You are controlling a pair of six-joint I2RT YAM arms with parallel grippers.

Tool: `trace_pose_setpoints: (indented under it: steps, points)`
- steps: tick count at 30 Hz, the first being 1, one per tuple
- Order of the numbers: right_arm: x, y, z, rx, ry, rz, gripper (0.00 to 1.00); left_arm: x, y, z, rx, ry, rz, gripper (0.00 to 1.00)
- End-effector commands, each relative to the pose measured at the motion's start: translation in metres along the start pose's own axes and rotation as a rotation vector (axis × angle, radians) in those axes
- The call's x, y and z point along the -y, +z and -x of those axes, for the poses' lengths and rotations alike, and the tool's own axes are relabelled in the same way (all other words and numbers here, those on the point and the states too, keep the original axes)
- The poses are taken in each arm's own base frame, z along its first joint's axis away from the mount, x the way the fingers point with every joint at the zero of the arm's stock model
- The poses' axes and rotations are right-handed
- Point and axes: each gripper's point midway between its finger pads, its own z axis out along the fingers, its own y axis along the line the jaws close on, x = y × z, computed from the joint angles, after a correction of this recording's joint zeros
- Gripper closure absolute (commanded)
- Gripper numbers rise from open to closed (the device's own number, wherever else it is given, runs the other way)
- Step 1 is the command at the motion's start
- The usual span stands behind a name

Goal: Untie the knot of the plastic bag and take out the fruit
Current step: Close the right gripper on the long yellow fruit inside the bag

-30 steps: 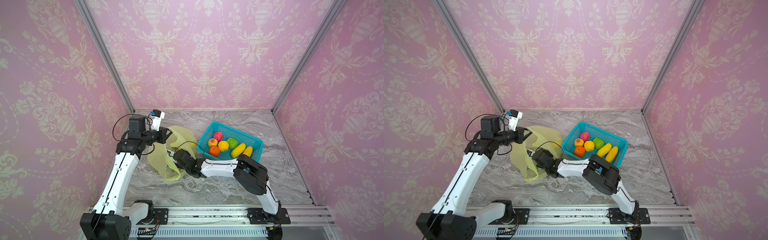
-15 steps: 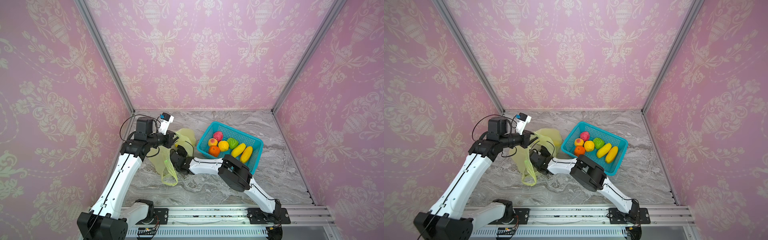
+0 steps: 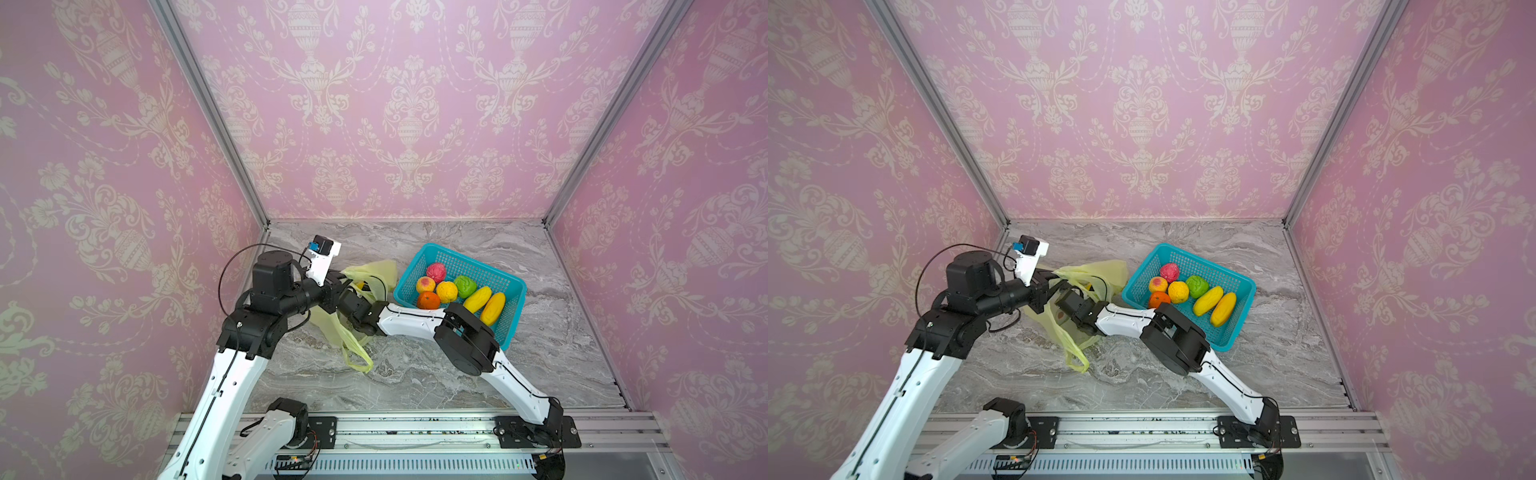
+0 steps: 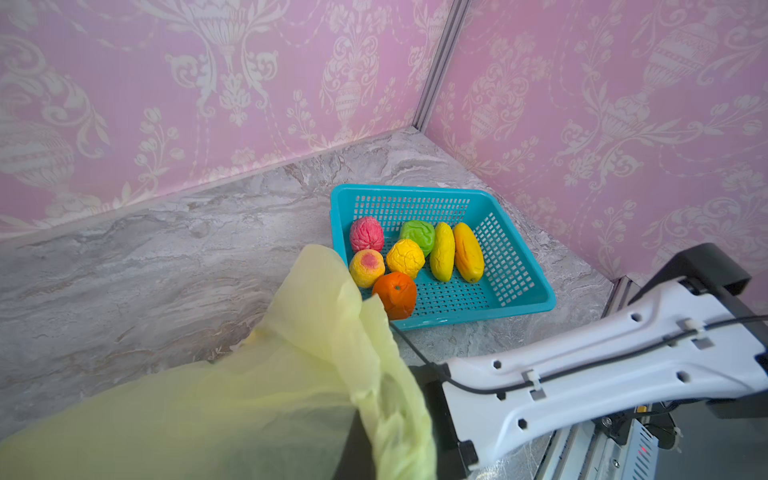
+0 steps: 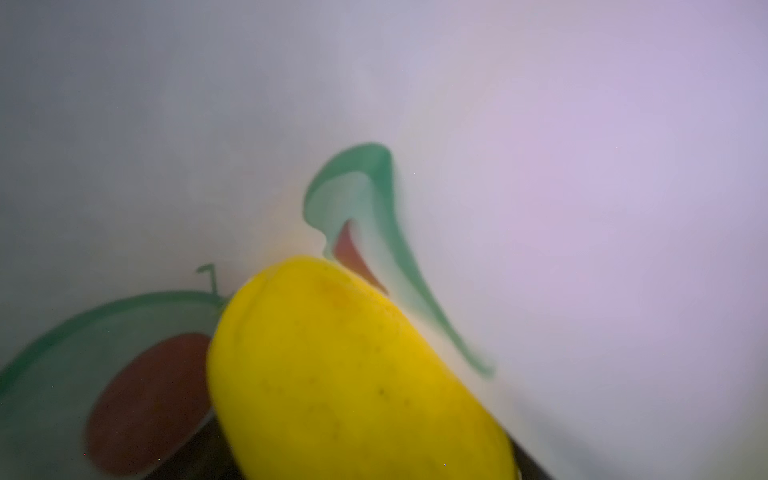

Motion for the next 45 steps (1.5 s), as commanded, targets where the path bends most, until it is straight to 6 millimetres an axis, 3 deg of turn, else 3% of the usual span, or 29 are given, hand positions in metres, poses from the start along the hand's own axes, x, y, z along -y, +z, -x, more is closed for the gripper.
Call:
trace_pose_setpoints:
  steps: [1,9,11,16,21,24,36,45]
  points:
    - [-0.015,0.009,-0.013,-0.045,-0.03,0.016,0.13,0.001,0.01,0.004,-0.001,0.031,-0.035,1.0]
    - [-0.009,0.011,-0.015,-0.052,-0.017,-0.003,0.17,-0.019,0.02,-0.004,-0.055,-0.009,0.043,1.0]
    - [-0.01,0.011,-0.015,-0.05,-0.018,0.007,0.24,-0.024,0.022,-0.006,-0.07,-0.018,0.062,1.0]
    - [-0.01,0.006,-0.012,-0.039,0.001,0.037,0.54,-0.031,0.025,-0.009,-0.083,-0.028,0.093,1.0]
    - [-0.004,-0.003,-0.009,-0.009,0.045,0.062,0.68,-0.034,0.028,-0.011,-0.097,-0.04,0.101,1.0]
    - [0.0,-0.014,-0.005,0.023,0.078,0.089,0.77,-0.036,0.03,-0.012,-0.102,-0.045,0.102,1.0]
    - [0.017,-0.06,0.012,0.155,0.229,0.242,0.91,-0.041,0.033,-0.015,-0.113,-0.056,0.116,1.0]
    - [0.014,-0.124,0.038,0.383,0.376,0.533,0.98,-0.057,0.034,-0.02,-0.13,-0.085,0.177,1.0]
